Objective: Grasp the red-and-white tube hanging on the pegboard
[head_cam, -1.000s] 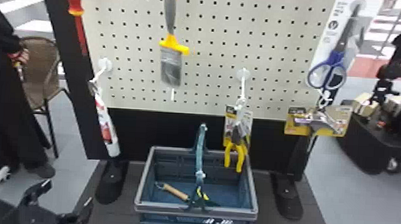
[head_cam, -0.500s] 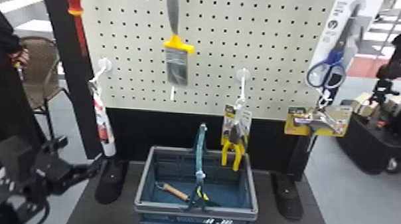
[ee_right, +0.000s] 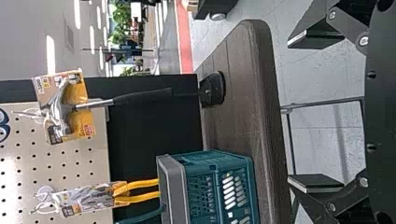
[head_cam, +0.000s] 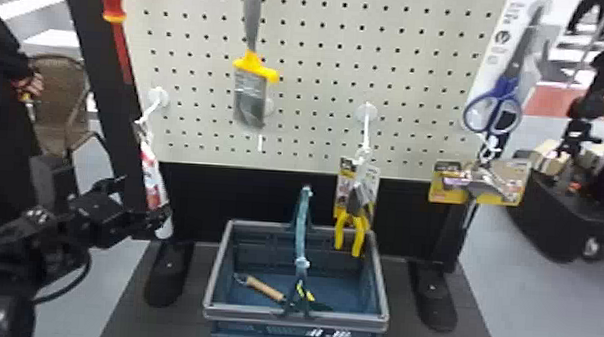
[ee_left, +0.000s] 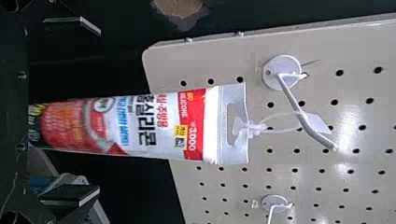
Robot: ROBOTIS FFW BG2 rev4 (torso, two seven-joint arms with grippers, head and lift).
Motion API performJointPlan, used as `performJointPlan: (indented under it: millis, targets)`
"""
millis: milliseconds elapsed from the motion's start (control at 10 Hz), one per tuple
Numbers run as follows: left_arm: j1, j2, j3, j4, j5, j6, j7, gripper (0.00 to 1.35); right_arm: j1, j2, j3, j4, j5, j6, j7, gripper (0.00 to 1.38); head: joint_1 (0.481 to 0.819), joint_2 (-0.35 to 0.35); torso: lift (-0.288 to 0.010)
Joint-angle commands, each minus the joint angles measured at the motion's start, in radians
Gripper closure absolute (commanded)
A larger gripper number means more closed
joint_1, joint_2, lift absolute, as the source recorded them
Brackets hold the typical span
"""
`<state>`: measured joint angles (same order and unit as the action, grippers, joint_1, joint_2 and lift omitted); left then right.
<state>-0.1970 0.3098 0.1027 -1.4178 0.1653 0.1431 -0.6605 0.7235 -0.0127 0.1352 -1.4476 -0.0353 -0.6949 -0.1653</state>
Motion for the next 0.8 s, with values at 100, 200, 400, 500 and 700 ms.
performJointPlan:
  millis: [100,200,400,500,700]
  targets:
    - [-0.071,0.022,-0.055,0.042,0.025,0.016,-0.005,0.13,-0.003,0.007,0.000,0.008,-0.002,0.000,0.006,0.26,0.549,0.000,-0.100]
    - [-0.075,0.023,-0.058,0.042,0.019,0.016,-0.005,0.14,-0.003,0.008,0.000,0.008,-0.002,0.000,0.007,0.26,0.549,0.000,-0.100]
    - [-0.069,0.022,-0.058,0.042,0.013,0.019,-0.001,0.76,-0.003,0.008,0.000,0.010,-0.003,0.000,0.007,0.26,0.549,0.000,-0.100]
    - [-0.064,0.020,-0.060,0.037,0.017,0.043,0.002,0.83,-0.001,0.008,0.000,0.010,-0.005,-0.002,0.007,0.26,0.549,0.000,-0.100]
    - [-0.056,0.020,-0.066,0.037,0.017,0.027,0.009,1.11,-0.001,0.008,0.000,0.010,-0.005,-0.002,0.007,0.26,0.549,0.000,-0.100]
